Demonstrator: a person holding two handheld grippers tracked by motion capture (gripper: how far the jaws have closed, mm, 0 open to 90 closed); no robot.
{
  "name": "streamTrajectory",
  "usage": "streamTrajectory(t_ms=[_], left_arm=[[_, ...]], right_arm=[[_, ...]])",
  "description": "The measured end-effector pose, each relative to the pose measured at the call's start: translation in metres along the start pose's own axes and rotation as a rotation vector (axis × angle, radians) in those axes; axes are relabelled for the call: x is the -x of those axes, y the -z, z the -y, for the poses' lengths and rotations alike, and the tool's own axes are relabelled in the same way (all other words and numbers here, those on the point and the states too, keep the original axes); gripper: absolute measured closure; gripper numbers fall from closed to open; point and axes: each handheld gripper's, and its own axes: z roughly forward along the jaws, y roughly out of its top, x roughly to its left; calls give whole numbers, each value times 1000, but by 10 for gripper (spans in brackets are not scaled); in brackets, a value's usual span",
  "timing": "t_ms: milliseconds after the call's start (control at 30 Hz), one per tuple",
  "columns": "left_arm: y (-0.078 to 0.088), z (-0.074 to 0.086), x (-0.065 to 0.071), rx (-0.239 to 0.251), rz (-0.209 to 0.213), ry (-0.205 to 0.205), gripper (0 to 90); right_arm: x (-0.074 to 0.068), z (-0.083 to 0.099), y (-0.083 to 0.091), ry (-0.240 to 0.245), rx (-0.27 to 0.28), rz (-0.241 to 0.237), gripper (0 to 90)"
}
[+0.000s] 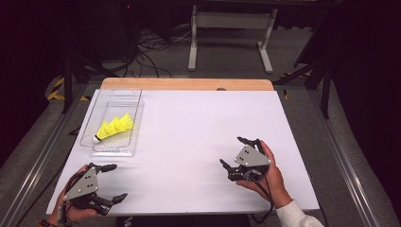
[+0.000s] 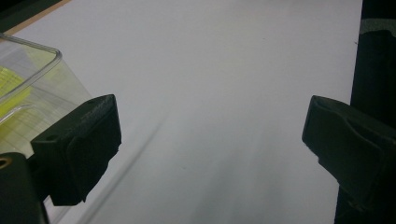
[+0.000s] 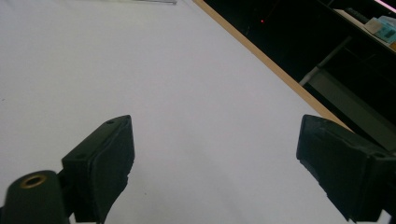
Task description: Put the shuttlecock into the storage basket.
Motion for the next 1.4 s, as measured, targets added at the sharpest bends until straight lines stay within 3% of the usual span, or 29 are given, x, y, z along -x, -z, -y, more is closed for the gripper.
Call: streamTrajectory(t_ms=[267, 733, 933, 1400], left_arm=[[0, 0, 0, 5, -3, 6, 57], [1, -1, -1, 15, -26, 9, 55], [3, -4, -1, 43, -67, 27, 53], [0, -12, 2, 90, -116, 40, 45]], right_arm=[[0, 9, 5, 0, -8, 19, 121], [-4, 31, 10, -11, -19, 4, 115], [-9, 40, 13, -25, -13, -2, 116], [-17, 54, 18, -38, -2, -33, 92]])
